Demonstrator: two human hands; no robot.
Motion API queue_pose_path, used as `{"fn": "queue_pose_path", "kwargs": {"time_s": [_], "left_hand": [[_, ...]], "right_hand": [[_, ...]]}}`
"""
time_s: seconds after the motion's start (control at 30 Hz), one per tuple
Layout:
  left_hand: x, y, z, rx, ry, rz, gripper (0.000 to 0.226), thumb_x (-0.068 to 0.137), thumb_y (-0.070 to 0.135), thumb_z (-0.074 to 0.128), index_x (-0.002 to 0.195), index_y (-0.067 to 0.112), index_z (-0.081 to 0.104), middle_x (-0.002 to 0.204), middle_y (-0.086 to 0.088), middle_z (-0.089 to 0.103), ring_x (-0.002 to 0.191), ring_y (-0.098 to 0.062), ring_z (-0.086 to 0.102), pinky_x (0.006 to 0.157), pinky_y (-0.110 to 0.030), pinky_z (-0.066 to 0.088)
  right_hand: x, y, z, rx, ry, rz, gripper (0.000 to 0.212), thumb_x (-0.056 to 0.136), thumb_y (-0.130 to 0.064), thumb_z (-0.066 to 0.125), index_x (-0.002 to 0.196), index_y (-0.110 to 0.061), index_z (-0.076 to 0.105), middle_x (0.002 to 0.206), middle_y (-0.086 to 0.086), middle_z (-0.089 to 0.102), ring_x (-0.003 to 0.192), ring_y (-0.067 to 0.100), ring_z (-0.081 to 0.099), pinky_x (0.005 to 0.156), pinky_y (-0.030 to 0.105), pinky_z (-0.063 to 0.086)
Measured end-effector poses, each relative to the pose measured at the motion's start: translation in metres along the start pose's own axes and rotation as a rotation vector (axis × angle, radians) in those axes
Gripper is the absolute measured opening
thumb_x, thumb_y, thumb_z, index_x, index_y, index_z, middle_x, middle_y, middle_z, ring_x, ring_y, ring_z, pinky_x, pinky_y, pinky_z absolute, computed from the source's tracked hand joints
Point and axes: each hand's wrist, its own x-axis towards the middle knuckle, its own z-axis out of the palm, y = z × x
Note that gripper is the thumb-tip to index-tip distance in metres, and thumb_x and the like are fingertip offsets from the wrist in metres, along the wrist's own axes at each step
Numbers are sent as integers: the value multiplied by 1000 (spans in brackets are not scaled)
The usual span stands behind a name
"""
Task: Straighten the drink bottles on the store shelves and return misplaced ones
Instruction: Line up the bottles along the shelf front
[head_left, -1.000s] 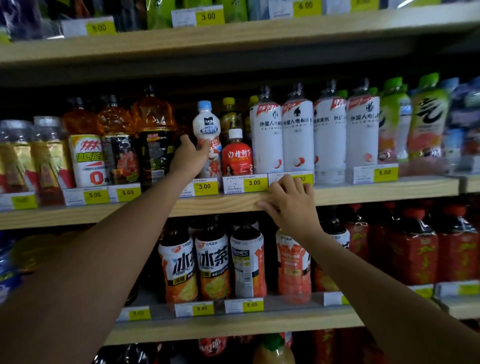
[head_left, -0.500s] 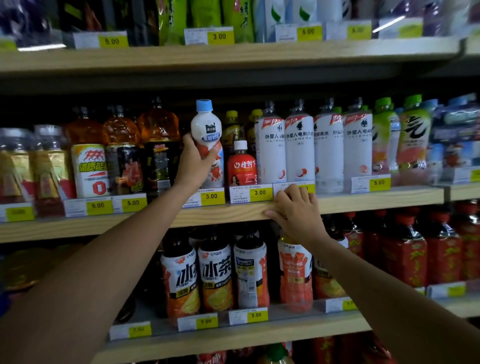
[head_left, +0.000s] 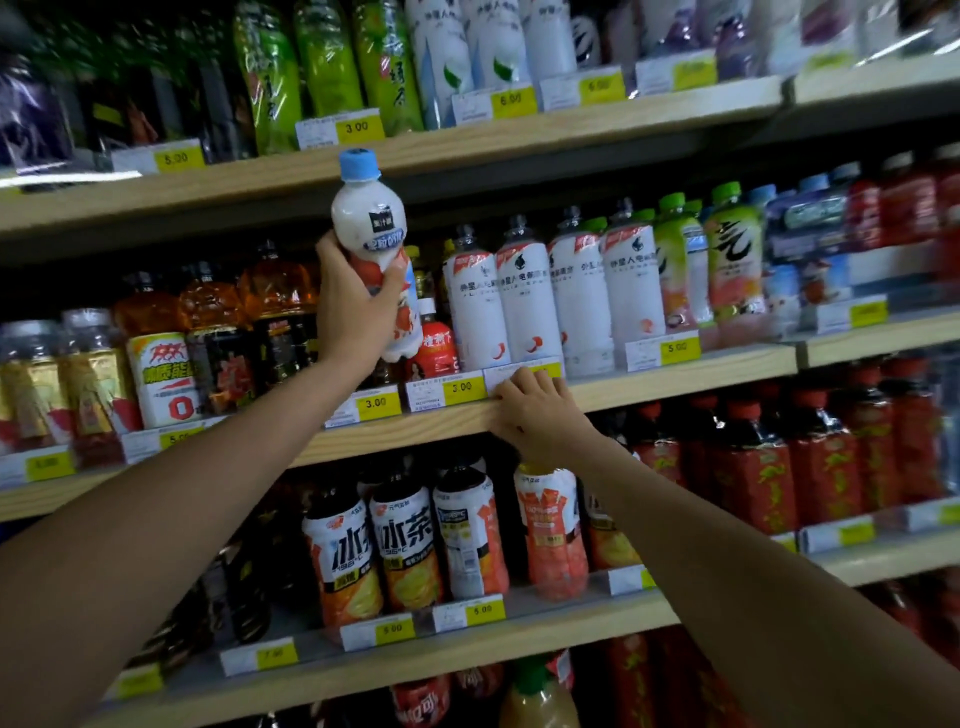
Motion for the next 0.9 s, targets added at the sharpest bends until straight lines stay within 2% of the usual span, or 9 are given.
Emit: {"fn": "queue_pose_path", "kwargs": {"time_s": [0.1,0.2,0.33,0.4,0.47,0.6,0.77,0.83,0.9], "left_hand": [[-14,21,22,-15,18,-60,54,90,27,58,133,11,30,132,-7,49,117,-20,51,88,-26,41],[-29,42,56,-71,40,-99,54,89,28,58,132,11,31,128,-6,50,112,-17,51,87,-25,41],[-53,76,114,-175,59,-136,54,89,30,60,131,10,32,118,3,52,100,-8,52,74,-13,42],[-67,92,144,-225,55,-190,50,89,33,60,128,15,33,108,12,53,95,-5,55,76,-17,45],[-77,107,174,-236,33,-231,48,90,36,58,127,19,33,103,14,53,94,-7,56,78,-25,47],[-94,141,233,-264,23,-260,43,90,33,59,123,17,36,104,10,55,96,-9,57,71,-18,45],[-107,184,308,-364,-15,-348,41,88,30,62,119,17,38,113,0,58,103,-16,60,85,-36,51],[-111,199,336,-398,-38,-346,43,88,30,62,121,17,38,118,-2,58,102,-14,61,83,-34,52],[-113,214,365,-389,-53,-313,45,87,30,63,123,17,38,121,-3,57,108,-18,58,87,-36,50]], "right_hand": [[-23,46,-12,-5,35,86,43,94,-40,43,125,-11,43,126,12,42,118,32,39,98,45,30],[-48,112,-21,-67,51,184,48,94,-45,43,126,-8,43,128,15,42,120,32,38,103,46,28],[-78,197,-34,-95,87,218,54,91,-50,48,125,-7,47,124,17,47,116,36,43,101,48,29],[-92,233,-38,-91,95,214,56,90,-51,49,126,-8,47,124,16,48,117,36,44,101,48,30],[-102,269,-42,-90,112,226,57,89,-53,50,122,-7,50,123,16,49,117,35,44,101,47,30],[-119,335,-53,-114,96,242,59,88,-59,47,120,-9,51,120,12,50,115,32,44,101,44,32],[-135,411,-71,-106,101,274,57,87,-58,49,113,-7,52,116,14,50,111,34,45,98,46,33],[-146,439,-74,-98,106,294,59,85,-61,49,112,-8,53,114,13,50,108,33,46,96,45,34],[-156,461,-73,-98,117,264,60,84,-63,51,109,-8,55,109,14,52,102,34,49,92,45,37]]}}
